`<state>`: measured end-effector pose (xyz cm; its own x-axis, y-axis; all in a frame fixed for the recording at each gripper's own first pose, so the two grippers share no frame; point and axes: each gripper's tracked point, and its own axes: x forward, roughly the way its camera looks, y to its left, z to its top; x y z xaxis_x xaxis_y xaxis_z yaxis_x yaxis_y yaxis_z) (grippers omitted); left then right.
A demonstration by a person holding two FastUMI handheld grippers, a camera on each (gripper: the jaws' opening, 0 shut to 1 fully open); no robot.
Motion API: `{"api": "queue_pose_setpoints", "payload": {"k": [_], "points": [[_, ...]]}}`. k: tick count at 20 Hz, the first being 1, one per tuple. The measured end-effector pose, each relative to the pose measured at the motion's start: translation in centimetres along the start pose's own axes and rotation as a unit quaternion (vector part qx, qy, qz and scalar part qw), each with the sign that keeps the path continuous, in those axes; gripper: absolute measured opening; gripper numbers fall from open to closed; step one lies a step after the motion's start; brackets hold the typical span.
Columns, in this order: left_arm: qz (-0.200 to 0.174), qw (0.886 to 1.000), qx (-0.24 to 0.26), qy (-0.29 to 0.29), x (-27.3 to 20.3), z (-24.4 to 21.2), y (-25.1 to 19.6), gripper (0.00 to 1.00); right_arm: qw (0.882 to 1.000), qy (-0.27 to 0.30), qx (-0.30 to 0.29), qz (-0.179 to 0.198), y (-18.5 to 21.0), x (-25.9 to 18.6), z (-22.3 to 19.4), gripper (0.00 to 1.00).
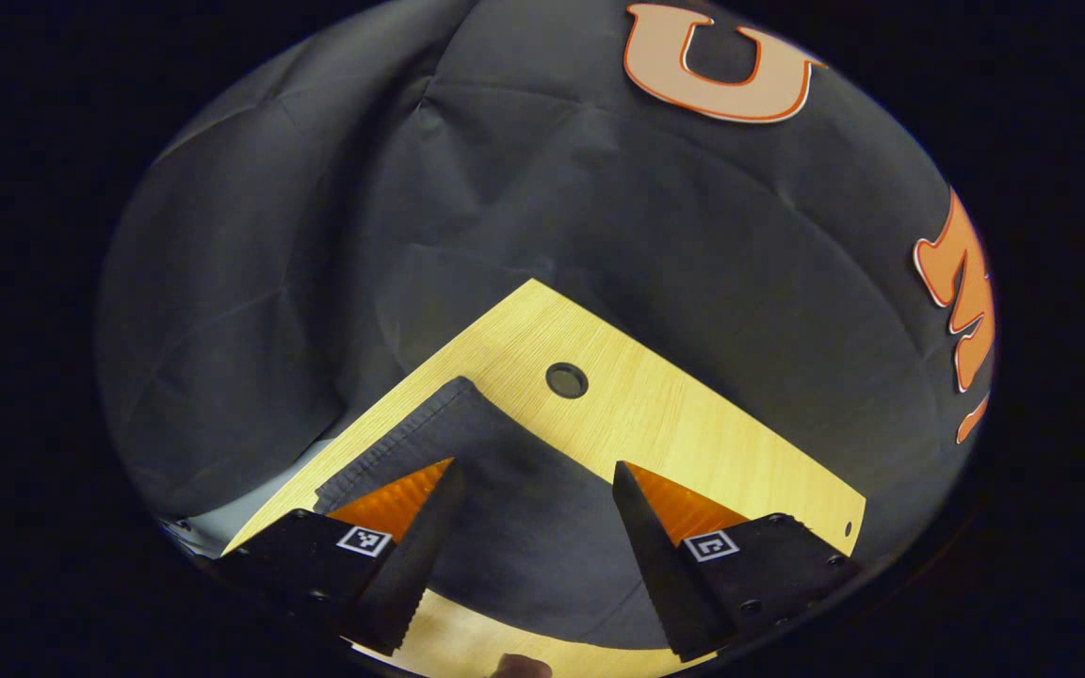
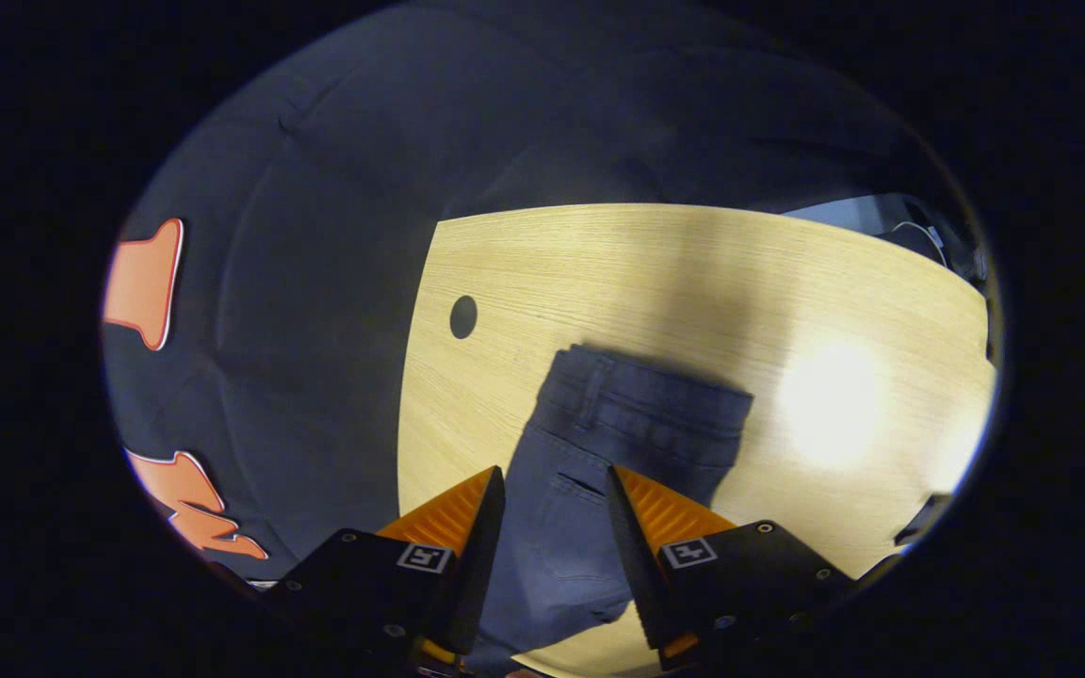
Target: Grasp the waist and the cuffs of the jeans and fold them to make the two legs overlap; first hold the waist and fold one-third of the jeans toward the cuffs, then hold the cuffs and fold the remaining one-third in the same direction to finish folding.
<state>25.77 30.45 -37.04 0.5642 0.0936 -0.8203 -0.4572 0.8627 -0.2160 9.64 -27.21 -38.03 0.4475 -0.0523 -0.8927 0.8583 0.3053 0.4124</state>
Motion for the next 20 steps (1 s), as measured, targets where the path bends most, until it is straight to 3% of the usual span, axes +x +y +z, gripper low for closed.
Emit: {"api": "queue_pose_setpoints", "payload": {"k": [4, 5, 6, 9, 14, 16, 18, 20], "points": [[-0.024, 0.999, 0.018, -0.020, -3.4, 0.2, -1.0, 0.97, 1.000, 0.002, -0.003, -0.024, -3.4, -0.2, -0.4, 0.75], [-0.027, 0.999, 0.028, -0.028, -4.6, 0.5, -1.2, 0.98, 1.000, 0.005, -0.003, -0.029, -4.1, -0.1, -0.5, 0.67], [-0.031, 0.998, 0.039, -0.033, -4.7, 0.1, -2.1, 0.98, 0.999, 0.007, 0.000, -0.035, -4.9, 0.0, -0.6, 0.79], [-0.033, 0.995, 0.071, -0.063, -7.3, 0.1, -3.7, 0.98, 0.999, 0.004, 0.008, -0.047, -6.3, 0.5, -0.1, 0.84], [-0.042, 0.986, 0.124, -0.104, -11.7, -0.2, -6.1, 0.98, 0.998, 0.006, 0.000, -0.059, -7.0, 2.5, 0.0, 0.87], [-0.044, 0.985, 0.129, -0.108, -12.9, -0.8, -6.3, 0.99, 0.997, 0.007, -0.012, -0.076, -7.7, 3.5, -0.6, 0.87], [-0.041, 0.982, 0.129, -0.133, -14.6, -0.9, -6.3, 0.98, 0.996, -0.016, -0.045, -0.069, -7.4, 4.2, -0.2, 0.88], [-0.039, 0.979, 0.136, -0.148, -16.1, -1.5, -6.5, 0.98, 0.996, -0.024, -0.041, -0.073, -7.4, 4.0, -0.2, 0.84]]}}
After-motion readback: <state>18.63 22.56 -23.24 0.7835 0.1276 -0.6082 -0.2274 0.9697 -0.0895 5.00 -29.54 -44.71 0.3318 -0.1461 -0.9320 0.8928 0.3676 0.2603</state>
